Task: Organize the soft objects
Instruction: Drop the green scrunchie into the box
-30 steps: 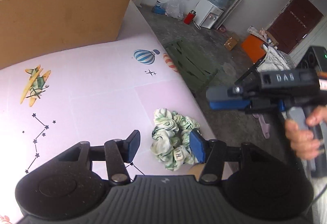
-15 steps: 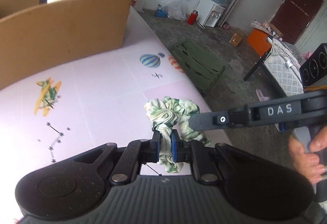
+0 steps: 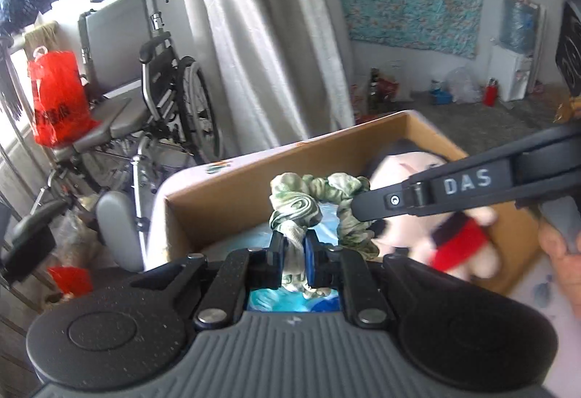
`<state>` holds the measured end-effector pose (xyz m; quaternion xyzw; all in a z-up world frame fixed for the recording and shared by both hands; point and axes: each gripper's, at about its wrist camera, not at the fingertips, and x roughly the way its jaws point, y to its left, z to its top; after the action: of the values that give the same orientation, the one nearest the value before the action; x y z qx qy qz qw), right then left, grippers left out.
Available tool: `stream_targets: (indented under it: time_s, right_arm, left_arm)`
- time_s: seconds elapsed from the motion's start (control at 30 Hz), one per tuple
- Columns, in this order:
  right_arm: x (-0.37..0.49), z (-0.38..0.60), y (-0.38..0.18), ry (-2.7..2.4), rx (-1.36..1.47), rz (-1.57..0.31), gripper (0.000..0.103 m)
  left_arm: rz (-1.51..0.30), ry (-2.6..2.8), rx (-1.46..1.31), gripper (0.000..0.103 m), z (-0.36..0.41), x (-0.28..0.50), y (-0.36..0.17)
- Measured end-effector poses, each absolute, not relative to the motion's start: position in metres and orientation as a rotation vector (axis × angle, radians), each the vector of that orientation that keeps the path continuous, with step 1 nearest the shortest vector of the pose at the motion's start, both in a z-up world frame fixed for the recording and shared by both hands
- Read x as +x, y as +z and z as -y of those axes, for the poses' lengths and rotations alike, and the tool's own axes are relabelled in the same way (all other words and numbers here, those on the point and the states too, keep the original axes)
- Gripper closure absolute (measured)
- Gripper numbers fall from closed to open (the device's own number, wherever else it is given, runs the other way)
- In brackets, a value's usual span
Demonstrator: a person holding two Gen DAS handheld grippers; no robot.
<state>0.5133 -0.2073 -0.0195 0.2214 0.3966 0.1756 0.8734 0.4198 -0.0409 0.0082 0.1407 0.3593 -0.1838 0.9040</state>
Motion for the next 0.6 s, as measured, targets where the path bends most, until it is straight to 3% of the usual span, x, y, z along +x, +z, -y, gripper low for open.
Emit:
stream_targets:
  time_s: [0.13, 0.37, 0.5, 0.6]
  right_arm:
    - [0.608, 0.162, -0.059, 0.31, 0.397, -0.952, 0.098]
    - [0.66, 0.137, -0.125, 0.272, 0.462, -1.031, 0.096]
    - [0.663, 0.128, -0.128, 0.297, 0.433, -1.019, 0.095]
    - [0.66, 0.129, -0.114, 0.3, 0.376, -1.005, 0.094]
  left_arm:
    - [-0.807, -0.257, 0.421, 0.091, 0.031, 0.51, -0.022]
    - [-1.006, -0.17, 0.464, 0.085, 0.005, 0.592, -0.087]
    - [-0.997, -0.146, 0.481, 0.059, -0.001, 0.592, -0.088]
    - [-0.961, -0.146, 0.592, 0.058, 0.011, 0.582, -0.08]
